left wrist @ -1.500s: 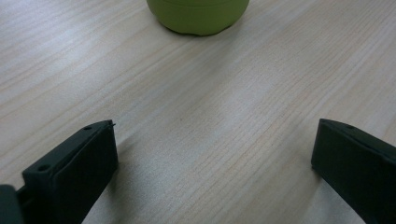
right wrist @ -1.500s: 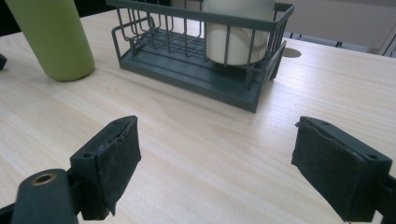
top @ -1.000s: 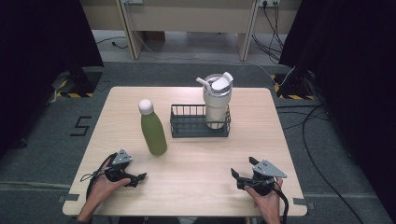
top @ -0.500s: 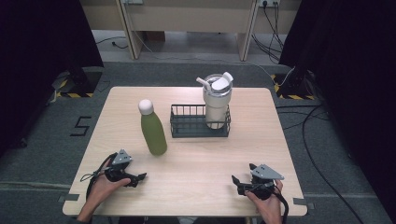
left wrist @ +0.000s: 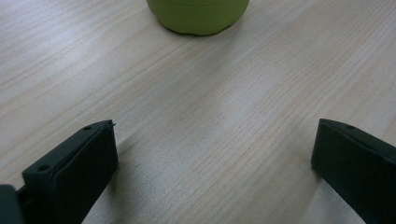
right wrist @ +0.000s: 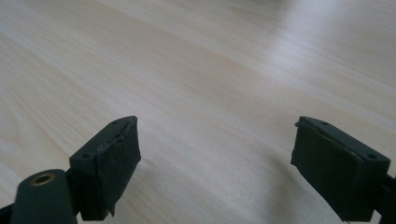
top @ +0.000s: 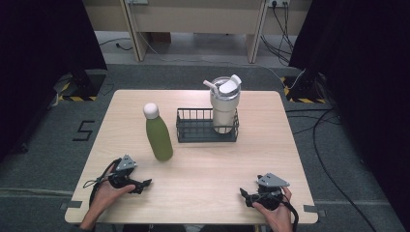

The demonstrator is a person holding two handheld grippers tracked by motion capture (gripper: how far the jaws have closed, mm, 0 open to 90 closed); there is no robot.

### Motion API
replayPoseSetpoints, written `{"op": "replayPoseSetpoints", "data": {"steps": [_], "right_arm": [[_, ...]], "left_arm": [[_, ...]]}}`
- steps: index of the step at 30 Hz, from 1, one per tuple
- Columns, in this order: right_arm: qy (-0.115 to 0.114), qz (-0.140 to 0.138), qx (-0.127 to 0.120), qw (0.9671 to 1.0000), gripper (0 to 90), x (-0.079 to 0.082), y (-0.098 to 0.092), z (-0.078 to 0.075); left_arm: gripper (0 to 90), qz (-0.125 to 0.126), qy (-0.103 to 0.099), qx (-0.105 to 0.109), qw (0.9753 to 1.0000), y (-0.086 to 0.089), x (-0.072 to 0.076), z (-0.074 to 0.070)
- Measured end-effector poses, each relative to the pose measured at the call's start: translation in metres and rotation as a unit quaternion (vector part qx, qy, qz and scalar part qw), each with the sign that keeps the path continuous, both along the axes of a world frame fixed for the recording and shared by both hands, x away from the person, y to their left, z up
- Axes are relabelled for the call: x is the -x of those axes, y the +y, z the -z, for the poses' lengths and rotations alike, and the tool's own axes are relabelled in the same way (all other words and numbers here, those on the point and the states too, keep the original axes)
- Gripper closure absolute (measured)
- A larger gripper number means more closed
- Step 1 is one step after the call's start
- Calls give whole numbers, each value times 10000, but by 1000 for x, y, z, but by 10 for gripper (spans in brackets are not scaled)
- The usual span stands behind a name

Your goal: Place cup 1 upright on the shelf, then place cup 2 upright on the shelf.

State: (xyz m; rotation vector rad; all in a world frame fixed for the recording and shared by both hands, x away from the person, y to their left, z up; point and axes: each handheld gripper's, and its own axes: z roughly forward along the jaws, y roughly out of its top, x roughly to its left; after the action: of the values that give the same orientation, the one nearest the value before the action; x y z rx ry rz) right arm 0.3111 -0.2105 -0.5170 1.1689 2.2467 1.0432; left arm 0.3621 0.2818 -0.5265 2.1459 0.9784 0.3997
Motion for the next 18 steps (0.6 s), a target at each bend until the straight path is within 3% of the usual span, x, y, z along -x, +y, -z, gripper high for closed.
{"op": "replayPoseSetpoints", "data": {"steps": [2, 5, 18], "right_arm": [[154, -4, 189, 9997, 147, 0, 1, 1], [273, -62, 193, 9994, 131, 0, 2, 2], [287, -94, 185, 9994, 114, -1, 2, 3]], "left_arm": [[0, 1, -1, -1, 10000, 0, 0, 0], [0, 0, -1, -1, 10000, 0, 0, 0], [0, 1, -1, -2, 10000, 0, 0, 0]]}}
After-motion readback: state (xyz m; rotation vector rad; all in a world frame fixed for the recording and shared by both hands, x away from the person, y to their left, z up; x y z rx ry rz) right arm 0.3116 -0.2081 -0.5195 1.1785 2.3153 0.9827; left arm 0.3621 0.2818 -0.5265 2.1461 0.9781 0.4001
